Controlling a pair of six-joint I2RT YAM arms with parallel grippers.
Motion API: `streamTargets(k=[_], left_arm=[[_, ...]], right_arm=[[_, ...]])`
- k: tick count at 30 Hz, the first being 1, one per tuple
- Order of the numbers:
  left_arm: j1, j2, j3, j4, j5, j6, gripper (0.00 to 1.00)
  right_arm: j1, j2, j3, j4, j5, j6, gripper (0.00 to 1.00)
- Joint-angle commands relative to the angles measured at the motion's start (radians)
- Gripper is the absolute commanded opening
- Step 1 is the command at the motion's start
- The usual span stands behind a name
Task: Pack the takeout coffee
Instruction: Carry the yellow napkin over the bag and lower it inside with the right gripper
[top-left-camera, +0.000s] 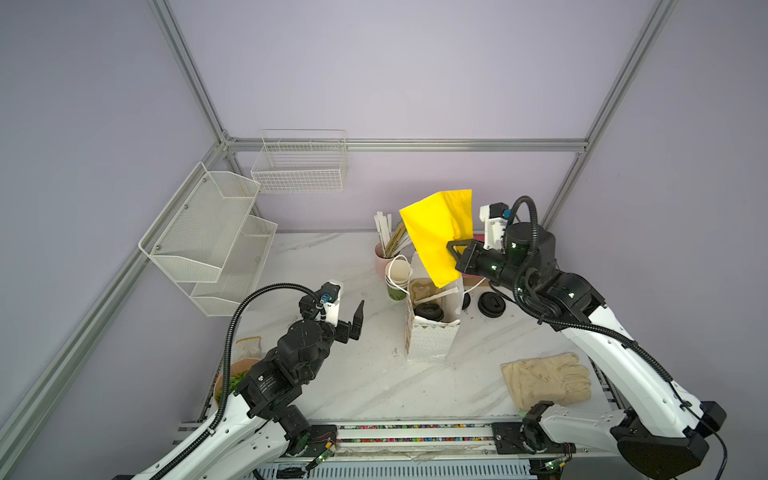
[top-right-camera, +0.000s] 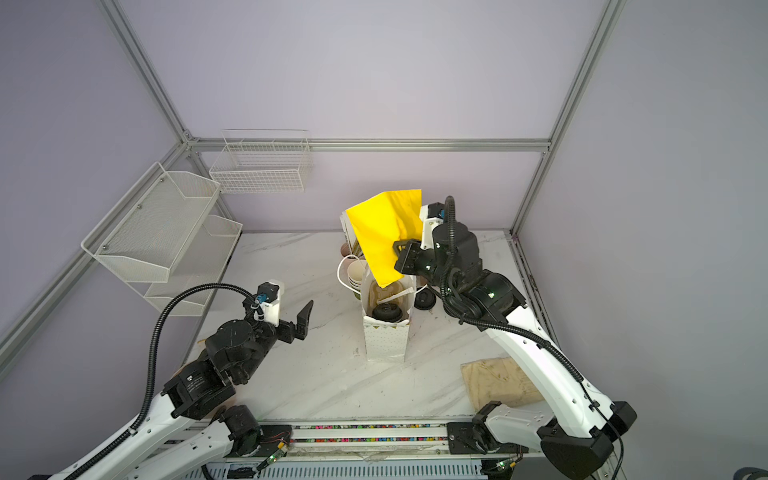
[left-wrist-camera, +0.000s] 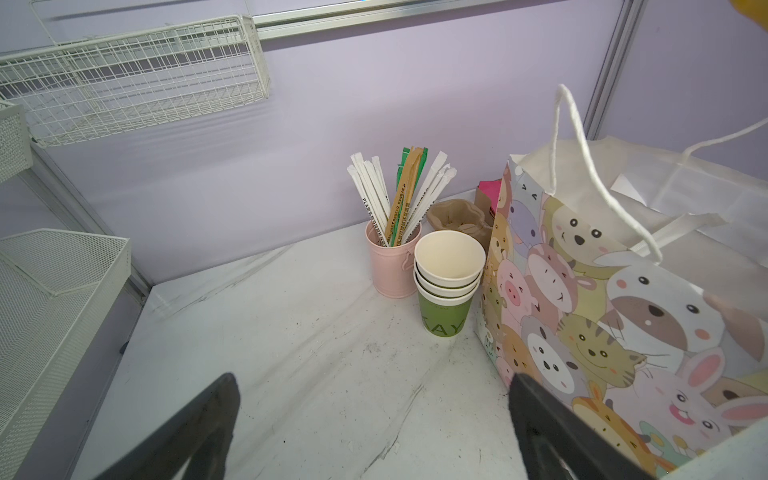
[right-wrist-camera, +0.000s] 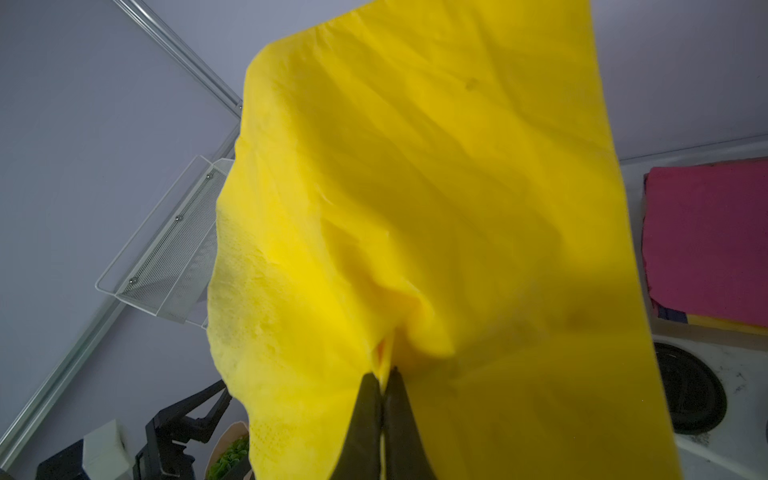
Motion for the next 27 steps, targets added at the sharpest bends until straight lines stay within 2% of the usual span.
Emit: streamTargets(k=[1, 4, 9, 13, 20, 27], left_arm=[[0.005, -0.004, -0.042, 0.037, -0.003, 0.007, 1.0], [0.005, -0.004, -0.042, 0.037, -0.004, 0.007, 1.0], [0.005, -0.005, -0.042, 0.037, -0.003, 0.007, 1.0], [0.005, -0.004, -0.043, 0.037, -0.001, 0.007, 1.0], [0.003, -0.004, -0.045, 0.036, 0.004, 0.007, 1.0], [0.004, 0.001, -0.045, 0.037, 0.008, 0.007, 1.0]], right_arm=[[0.065, 0.001, -0.004, -0.018, 0.146, 0.027, 0.0], [0.09, 0.036, -0.002, -0.077, 0.211, 0.056, 0.0], [0.125, 0.058, -0.053, -0.119, 0.253, 0.137, 0.0], [0.136, 0.085, -0.1, -0.105, 0.232, 0.167, 0.0], [0.169, 0.113, -0.163, -0.152, 0.291, 0.25, 0.0], [0.174, 0.114, -0.204, -0.181, 0.294, 0.298, 0.0]])
